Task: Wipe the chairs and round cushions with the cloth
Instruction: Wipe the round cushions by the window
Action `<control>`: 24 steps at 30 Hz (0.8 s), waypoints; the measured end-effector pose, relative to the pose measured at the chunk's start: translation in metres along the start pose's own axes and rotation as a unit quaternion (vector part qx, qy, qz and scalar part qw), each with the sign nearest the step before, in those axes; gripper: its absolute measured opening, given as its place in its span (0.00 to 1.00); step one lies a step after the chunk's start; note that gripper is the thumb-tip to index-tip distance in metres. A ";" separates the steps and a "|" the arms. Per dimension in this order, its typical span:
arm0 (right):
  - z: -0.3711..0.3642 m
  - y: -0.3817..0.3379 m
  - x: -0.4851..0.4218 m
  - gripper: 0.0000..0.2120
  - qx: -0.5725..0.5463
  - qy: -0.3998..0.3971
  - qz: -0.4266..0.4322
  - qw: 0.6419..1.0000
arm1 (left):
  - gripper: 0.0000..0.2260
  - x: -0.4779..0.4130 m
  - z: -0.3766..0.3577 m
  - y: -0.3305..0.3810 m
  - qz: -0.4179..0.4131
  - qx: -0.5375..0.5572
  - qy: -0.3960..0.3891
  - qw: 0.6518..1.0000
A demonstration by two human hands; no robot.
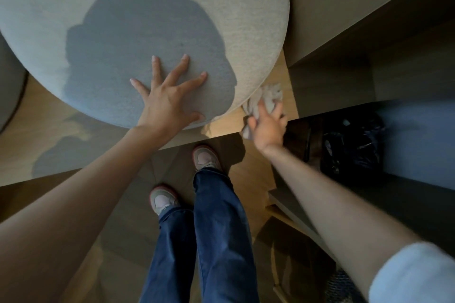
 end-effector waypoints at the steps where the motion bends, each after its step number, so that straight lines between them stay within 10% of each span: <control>1: -0.012 -0.005 0.015 0.24 0.000 -0.009 0.005 1.000 | 0.35 0.005 0.001 -0.005 -0.011 0.014 0.008 1.000; 8: -0.008 0.001 0.031 0.27 -0.005 -0.083 0.070 0.994 | 0.34 0.029 0.005 -0.039 -0.109 -0.005 -0.004 0.994; 12: 0.039 0.038 -0.019 0.27 -0.146 0.060 -0.109 0.981 | 0.34 0.033 -0.005 -0.038 -0.096 -0.012 0.026 0.995; 16: 0.052 0.048 -0.053 0.24 -0.147 0.037 -0.169 0.974 | 0.34 0.030 -0.013 -0.035 -0.082 0.003 0.050 0.995; 24: -0.029 -0.024 0.031 0.23 -0.088 0.028 -0.043 0.995 | 0.32 0.032 -0.006 -0.035 -0.083 0.034 0.026 0.996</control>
Point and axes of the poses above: each hand's wrist, its own x-axis away from the middle knuckle, its own z-axis out of the back of the hand, y = z × x, the point moved 3 cm from there along -x, towards the middle knuckle, and after that the axes turned 1 degree about -y, right-handed, at the moved point
